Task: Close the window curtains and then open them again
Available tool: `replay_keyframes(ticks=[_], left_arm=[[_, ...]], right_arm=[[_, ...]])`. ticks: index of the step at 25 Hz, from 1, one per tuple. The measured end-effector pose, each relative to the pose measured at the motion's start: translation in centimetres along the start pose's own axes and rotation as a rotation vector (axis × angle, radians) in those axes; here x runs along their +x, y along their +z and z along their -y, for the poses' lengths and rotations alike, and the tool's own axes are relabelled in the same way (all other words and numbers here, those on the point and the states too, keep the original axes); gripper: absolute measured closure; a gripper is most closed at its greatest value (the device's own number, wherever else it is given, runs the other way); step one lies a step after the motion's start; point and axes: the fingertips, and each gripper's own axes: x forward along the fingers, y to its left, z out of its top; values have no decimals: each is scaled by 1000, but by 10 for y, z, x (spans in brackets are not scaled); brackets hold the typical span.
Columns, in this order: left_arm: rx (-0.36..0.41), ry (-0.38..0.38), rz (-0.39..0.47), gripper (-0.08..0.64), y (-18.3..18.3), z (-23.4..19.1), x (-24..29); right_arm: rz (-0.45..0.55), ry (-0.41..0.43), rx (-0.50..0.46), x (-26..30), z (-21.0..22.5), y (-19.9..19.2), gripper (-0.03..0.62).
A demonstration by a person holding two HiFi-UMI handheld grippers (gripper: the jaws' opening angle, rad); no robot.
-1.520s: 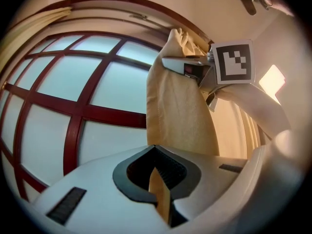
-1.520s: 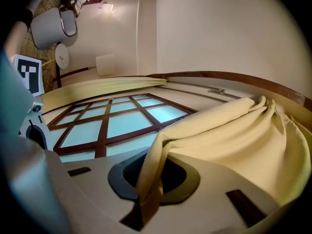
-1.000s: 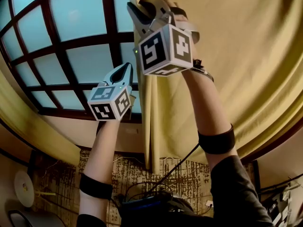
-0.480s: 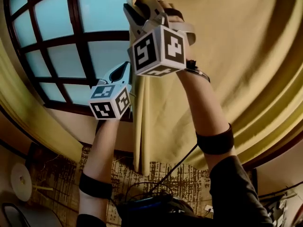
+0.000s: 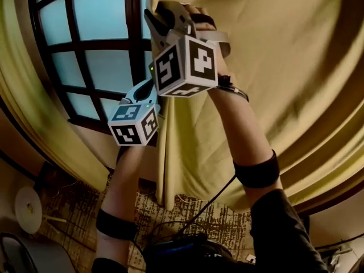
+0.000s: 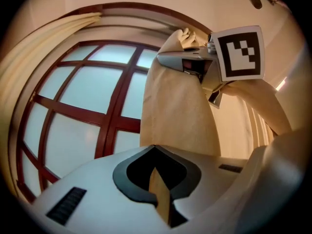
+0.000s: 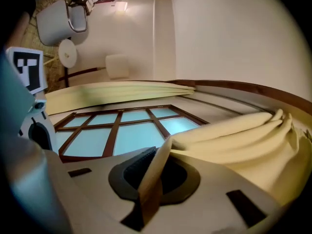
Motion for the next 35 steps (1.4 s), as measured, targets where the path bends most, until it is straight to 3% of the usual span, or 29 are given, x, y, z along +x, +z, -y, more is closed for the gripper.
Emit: replay_keyframes(ticks=[8, 14, 23, 31, 35], left_arm=[[-29, 77, -1, 558, 8, -67, -24], [-24, 45, -10, 558, 8, -83, -36], [-13, -51, -53, 558, -14, -80, -55], [-59, -126, -84, 558, -35, -65, -66], [-46, -137, -103, 558, -44, -49, -77]], right_arm=[[52, 42, 10, 48, -32, 48, 563], [27, 7, 55, 60, -31, 46, 560], [-79, -52, 104, 40, -28, 29, 549], [-204, -125, 140, 0, -21, 1, 531], [-229, -178, 206, -38, -11, -9, 476]])
